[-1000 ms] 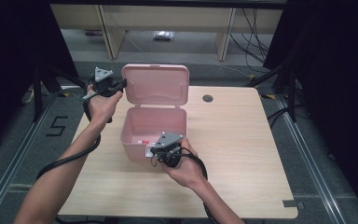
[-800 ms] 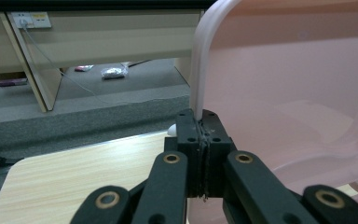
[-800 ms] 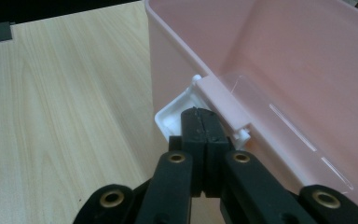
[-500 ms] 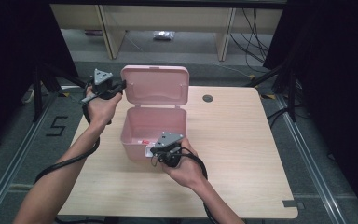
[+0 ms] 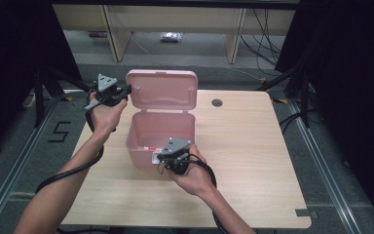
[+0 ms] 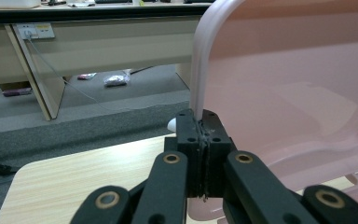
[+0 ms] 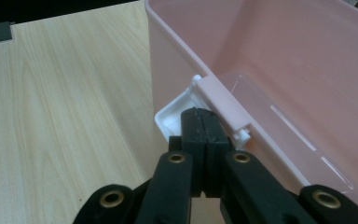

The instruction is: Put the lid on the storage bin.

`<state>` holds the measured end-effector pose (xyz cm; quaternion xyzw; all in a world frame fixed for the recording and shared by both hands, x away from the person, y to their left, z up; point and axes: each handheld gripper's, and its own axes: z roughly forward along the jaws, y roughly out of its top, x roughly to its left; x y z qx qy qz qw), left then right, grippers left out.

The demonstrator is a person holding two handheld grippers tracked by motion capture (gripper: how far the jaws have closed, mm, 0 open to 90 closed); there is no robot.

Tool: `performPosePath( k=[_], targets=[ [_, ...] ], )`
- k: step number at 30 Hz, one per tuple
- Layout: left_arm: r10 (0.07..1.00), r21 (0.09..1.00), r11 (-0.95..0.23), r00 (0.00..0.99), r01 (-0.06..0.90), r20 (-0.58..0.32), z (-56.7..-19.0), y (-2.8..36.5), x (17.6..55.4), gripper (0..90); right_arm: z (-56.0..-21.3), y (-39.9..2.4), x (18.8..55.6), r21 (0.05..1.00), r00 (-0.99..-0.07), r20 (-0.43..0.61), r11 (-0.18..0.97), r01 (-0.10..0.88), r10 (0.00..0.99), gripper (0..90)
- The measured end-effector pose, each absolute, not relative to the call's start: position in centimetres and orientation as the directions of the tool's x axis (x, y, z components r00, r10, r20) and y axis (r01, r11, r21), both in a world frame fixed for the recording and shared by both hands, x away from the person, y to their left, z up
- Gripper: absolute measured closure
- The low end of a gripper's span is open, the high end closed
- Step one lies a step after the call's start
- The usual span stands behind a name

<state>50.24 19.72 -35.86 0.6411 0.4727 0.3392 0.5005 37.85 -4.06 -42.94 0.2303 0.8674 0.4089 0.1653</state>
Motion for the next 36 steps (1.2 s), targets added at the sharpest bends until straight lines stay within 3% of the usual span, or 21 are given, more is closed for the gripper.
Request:
performPosePath(
  k=[36],
  targets=[
    [0.945,0.971,-0.085,0.326,0.225,0.007,-36.3,19.7,48.4,87.8,-42.9,-4.0,37.8,0.779,-0.847,-0.1,0.571,0.259,0.521,90.0]
  ],
)
